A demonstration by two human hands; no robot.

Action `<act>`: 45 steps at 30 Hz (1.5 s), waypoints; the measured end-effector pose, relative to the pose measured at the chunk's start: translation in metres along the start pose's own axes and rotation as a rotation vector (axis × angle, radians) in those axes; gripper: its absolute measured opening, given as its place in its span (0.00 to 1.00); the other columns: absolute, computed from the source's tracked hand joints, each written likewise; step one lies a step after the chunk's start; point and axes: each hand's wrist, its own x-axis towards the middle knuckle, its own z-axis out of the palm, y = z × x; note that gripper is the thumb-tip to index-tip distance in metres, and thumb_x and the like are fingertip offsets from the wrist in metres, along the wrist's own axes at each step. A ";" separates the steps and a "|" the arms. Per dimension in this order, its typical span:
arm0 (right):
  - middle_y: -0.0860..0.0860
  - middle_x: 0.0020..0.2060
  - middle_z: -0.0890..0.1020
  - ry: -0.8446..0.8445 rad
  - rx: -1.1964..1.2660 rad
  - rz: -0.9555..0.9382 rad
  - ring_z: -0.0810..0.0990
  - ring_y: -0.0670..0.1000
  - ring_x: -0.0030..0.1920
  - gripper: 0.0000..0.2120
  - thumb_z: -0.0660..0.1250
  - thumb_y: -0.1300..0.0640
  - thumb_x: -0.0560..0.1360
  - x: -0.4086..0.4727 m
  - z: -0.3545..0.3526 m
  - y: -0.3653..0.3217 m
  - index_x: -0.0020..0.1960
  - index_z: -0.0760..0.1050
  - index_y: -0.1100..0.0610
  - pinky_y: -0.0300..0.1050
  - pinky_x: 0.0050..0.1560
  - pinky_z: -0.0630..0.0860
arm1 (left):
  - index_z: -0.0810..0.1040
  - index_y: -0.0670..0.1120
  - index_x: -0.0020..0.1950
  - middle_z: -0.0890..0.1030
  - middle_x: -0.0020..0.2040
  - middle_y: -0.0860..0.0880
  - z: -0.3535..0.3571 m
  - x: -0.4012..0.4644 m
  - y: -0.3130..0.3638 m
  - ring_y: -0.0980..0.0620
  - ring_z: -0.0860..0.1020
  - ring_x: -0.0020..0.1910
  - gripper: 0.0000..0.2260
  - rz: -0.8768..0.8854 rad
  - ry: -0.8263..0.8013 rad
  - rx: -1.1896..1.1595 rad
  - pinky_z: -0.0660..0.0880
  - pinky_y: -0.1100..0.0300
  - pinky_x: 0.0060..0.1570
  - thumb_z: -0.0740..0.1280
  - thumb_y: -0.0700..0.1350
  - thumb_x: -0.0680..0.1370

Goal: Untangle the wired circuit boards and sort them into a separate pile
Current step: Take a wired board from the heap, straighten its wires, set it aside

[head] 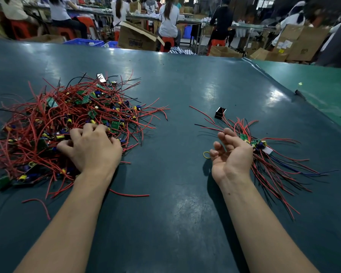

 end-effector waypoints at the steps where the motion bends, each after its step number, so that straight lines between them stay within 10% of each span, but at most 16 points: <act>1: 0.50 0.32 0.79 -0.006 0.001 0.007 0.72 0.47 0.25 0.10 0.58 0.66 0.75 0.000 0.000 0.000 0.42 0.76 0.57 0.34 0.24 0.64 | 0.80 0.51 0.57 0.76 0.61 0.47 0.000 0.000 0.001 0.42 0.66 0.62 0.12 0.006 -0.003 0.001 0.61 0.41 0.61 0.66 0.47 0.75; 6: 0.49 0.29 0.79 -0.052 -0.012 0.034 0.71 0.47 0.24 0.09 0.58 0.66 0.75 -0.001 0.001 0.002 0.43 0.76 0.58 0.35 0.25 0.63 | 0.68 0.56 0.72 0.69 0.73 0.54 0.004 0.002 0.004 0.44 0.57 0.71 0.24 0.109 -0.096 0.029 0.52 0.35 0.67 0.64 0.46 0.76; 13: 0.49 0.29 0.80 -0.100 -0.035 0.057 0.71 0.47 0.24 0.09 0.59 0.66 0.74 -0.002 0.001 0.002 0.44 0.77 0.58 0.35 0.25 0.64 | 0.81 0.53 0.51 0.81 0.53 0.50 0.004 0.002 0.001 0.43 0.64 0.58 0.05 0.082 0.071 -0.125 0.59 0.38 0.60 0.70 0.48 0.75; 18: 0.49 0.29 0.80 -0.122 -0.048 0.061 0.71 0.47 0.24 0.09 0.59 0.66 0.74 -0.002 0.001 0.003 0.44 0.78 0.58 0.35 0.25 0.64 | 0.79 0.55 0.53 0.81 0.51 0.50 0.009 0.005 0.002 0.44 0.65 0.55 0.07 0.100 0.102 -0.128 0.59 0.43 0.56 0.70 0.47 0.75; 30: 0.49 0.29 0.79 -0.222 -0.158 0.051 0.71 0.46 0.24 0.09 0.58 0.66 0.75 -0.007 0.002 0.008 0.44 0.77 0.58 0.36 0.24 0.64 | 0.62 0.65 0.74 0.65 0.75 0.57 0.010 0.007 -0.001 0.41 0.55 0.72 0.25 0.265 -0.146 0.112 0.47 0.35 0.71 0.62 0.47 0.79; 45: 0.50 0.30 0.78 -0.252 -0.198 0.038 0.71 0.46 0.25 0.09 0.58 0.67 0.74 -0.007 0.003 0.010 0.46 0.76 0.59 0.36 0.24 0.63 | 0.79 0.52 0.54 0.74 0.57 0.45 0.010 0.006 -0.001 0.41 0.66 0.59 0.08 0.169 0.044 -0.005 0.60 0.40 0.58 0.69 0.50 0.76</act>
